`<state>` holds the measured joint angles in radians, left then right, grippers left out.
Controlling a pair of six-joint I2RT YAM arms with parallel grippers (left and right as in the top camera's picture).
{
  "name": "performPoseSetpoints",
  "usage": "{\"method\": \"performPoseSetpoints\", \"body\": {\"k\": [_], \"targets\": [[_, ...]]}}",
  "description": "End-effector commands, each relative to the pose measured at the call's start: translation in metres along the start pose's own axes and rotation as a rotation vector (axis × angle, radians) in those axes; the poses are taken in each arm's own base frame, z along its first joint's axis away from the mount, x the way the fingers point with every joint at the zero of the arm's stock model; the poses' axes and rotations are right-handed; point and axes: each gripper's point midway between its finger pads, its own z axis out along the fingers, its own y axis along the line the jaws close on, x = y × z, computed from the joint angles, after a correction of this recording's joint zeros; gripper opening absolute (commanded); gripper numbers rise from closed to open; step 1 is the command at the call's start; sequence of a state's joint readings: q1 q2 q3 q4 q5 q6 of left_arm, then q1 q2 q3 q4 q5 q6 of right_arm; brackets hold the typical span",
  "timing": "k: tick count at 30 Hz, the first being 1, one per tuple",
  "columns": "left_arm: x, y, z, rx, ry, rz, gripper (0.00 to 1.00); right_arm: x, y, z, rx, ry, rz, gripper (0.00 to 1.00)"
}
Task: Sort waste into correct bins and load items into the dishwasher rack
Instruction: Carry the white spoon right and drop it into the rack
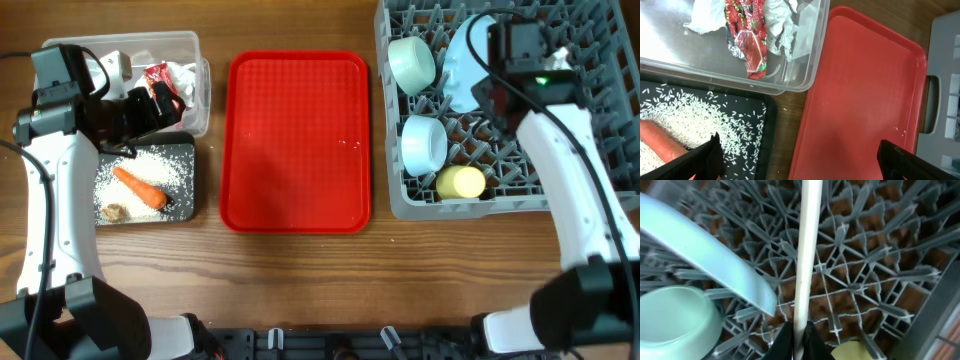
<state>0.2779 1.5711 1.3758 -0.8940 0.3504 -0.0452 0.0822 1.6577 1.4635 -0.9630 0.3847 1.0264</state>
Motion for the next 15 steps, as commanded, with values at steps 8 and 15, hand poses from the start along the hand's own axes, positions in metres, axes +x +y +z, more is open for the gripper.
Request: {"method": "performPoseSetpoints", "body": {"k": [8, 15], "targets": [[-0.005, -0.002, -0.003, 0.014, -0.013, 0.015, 1.00, 0.027, 0.000, 0.035, 0.066, 0.100, 0.062, 0.60], [-0.005, -0.002, -0.003, 0.014, -0.013, 0.015, 1.00, 0.032, -0.004, 0.020, 0.038, 0.145, -0.079, 0.48]]}}
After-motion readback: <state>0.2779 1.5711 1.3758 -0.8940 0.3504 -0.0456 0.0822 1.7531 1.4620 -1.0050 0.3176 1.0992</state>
